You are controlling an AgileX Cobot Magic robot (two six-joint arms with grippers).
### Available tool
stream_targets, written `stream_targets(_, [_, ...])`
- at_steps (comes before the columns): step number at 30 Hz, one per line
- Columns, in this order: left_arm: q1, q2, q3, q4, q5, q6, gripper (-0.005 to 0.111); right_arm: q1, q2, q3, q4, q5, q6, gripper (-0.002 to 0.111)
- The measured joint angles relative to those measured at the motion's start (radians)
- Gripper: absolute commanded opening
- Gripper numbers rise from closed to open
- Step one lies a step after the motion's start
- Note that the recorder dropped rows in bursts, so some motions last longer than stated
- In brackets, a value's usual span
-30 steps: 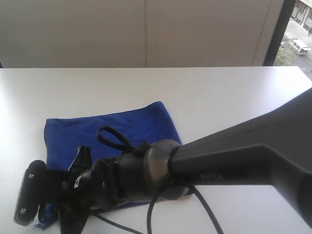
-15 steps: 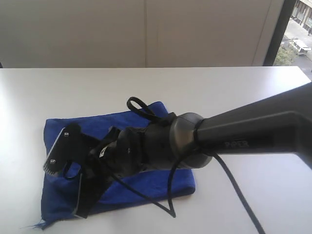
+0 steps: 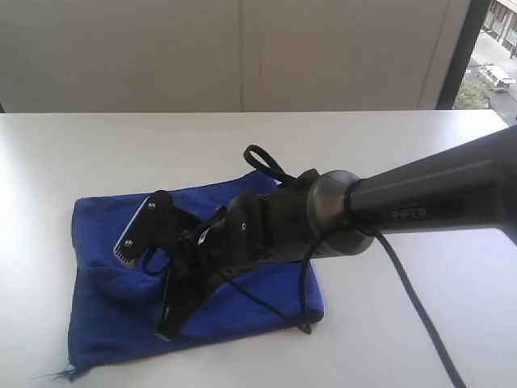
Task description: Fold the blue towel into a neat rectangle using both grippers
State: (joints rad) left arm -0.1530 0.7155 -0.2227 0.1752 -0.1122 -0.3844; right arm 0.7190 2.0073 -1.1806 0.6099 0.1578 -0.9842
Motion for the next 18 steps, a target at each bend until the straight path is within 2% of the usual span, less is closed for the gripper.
stream_targets(11, [0.000, 0.000, 0.000, 0.000, 0.000, 0.000, 0.000, -0.042, 0.000, 0.000, -0.029, 0.012, 0.017, 0.001])
stream_targets(14, [0.000, 0.000, 0.000, 0.000, 0.000, 0.000, 0.000, -0.042, 0.000, 0.000, -0.085, 0.035, 0.017, 0.016])
stream_targets(18, [0.000, 0.000, 0.000, 0.000, 0.000, 0.000, 0.000, -0.042, 0.000, 0.000, -0.154, 0.061, 0.017, 0.048])
